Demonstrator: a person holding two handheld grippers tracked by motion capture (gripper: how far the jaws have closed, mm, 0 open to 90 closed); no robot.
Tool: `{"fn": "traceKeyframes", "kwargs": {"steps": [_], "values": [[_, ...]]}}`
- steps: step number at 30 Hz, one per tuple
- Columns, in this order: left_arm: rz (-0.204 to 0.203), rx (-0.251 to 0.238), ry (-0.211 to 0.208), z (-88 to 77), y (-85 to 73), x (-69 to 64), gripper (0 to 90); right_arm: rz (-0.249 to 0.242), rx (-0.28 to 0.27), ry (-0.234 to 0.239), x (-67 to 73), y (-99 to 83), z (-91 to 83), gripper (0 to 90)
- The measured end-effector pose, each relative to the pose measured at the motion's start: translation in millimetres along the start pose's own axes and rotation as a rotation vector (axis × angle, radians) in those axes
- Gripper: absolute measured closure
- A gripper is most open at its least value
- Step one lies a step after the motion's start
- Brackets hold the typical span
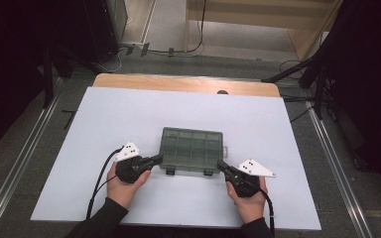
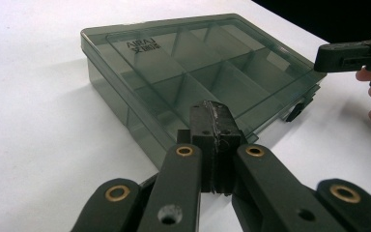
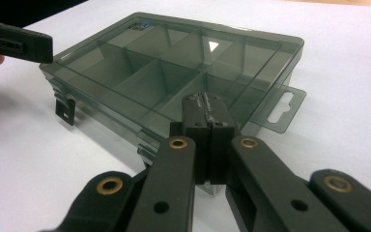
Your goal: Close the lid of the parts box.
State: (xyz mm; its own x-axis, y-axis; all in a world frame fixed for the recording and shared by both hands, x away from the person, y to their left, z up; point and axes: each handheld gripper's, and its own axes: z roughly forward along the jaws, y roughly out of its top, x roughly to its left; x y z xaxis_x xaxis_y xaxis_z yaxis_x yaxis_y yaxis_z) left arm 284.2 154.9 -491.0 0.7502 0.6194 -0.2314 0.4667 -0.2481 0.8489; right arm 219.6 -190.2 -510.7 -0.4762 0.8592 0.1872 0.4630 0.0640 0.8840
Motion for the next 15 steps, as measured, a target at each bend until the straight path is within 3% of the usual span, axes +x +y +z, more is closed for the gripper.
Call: {"fn": "traceKeyframes", "kwargs": {"steps": [6, 9, 11, 15], "values": [[-0.001, -0.003, -0.003, 0.2, -0.1, 0.7, 90.0, -0.001, -0.008, 0.013, -2.1, -0.6, -1.0, 89.5], [-0.003, -0.002, -0.005, 0.1, -0.1, 1.2, 90.0, 0.007, -0.015, 0.015, -2.7, -0.5, -2.4, 81.1], [-0.005, -0.004, -0.006, 0.3, -0.2, 1.1, 90.0, 0.015, -0.028, 0.010, -4.0, 0.0, -3.2, 70.8], [-0.006, -0.007, -0.008, 0.3, -0.5, 1.3, 90.0, 0.019, -0.048, -0.022, -6.2, 3.5, -6.5, 39.9]]}}
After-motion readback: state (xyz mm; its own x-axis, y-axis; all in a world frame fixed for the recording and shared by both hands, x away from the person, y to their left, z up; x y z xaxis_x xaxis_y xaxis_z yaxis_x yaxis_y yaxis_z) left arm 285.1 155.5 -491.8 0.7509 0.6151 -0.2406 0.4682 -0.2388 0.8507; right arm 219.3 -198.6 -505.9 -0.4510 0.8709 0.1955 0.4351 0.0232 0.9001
